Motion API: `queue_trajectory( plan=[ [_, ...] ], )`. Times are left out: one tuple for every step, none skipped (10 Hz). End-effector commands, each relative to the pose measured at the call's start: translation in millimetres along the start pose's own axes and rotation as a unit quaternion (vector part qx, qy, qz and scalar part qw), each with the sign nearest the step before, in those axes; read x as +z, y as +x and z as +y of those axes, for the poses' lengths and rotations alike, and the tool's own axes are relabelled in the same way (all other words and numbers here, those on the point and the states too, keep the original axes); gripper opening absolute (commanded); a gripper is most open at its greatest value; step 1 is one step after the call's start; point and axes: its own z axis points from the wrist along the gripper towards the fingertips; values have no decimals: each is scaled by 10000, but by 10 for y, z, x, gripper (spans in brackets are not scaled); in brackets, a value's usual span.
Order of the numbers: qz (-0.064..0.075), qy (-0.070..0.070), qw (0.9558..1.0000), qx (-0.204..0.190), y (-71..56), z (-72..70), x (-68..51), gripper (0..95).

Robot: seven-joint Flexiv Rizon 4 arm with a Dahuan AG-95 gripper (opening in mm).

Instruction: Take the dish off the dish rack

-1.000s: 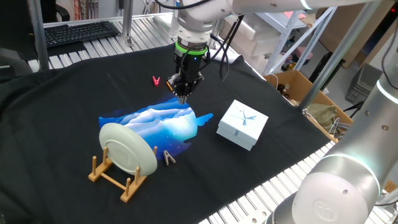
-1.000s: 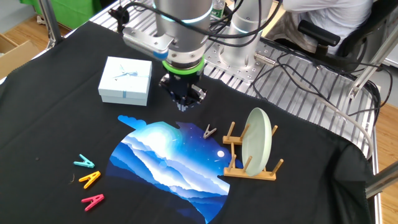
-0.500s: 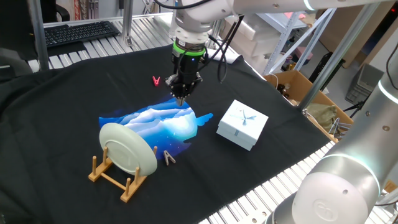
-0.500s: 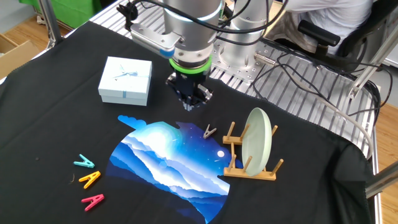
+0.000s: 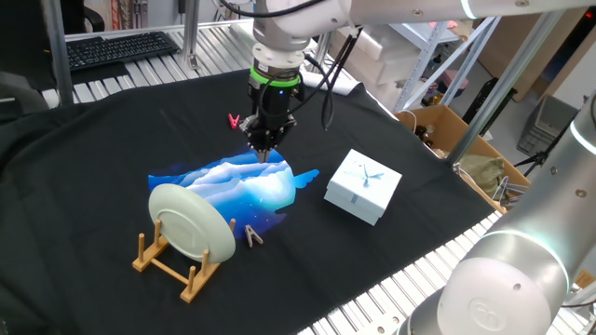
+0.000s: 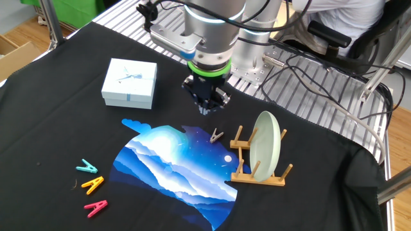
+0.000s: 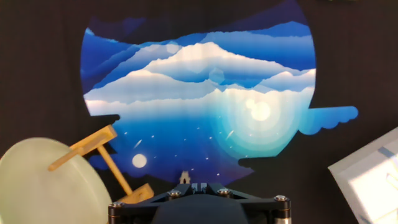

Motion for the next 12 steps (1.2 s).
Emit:
queue_trajectory(
  plan=[
    [-20,22,9993,-367,32,82,-2,0],
    [-16,65,9985,-536,37,97,0,0],
    [-19,154,9968,-783,46,117,-4,0],
    [-25,226,9947,-1006,57,133,-12,0],
    [-22,258,9946,-1003,73,166,-18,0],
    [-24,266,9946,-1002,91,212,-22,0],
    [-56,285,9945,-1002,122,280,-27,0],
    [-67,292,9945,-1001,153,333,-35,0],
    [-78,296,9945,-1001,173,377,-39,0],
    [-78,289,9945,-999,204,441,-58,0],
    [-72,280,9946,-1002,218,460,-69,0],
    [-54,274,9946,-1003,241,482,-83,0]
  ],
)
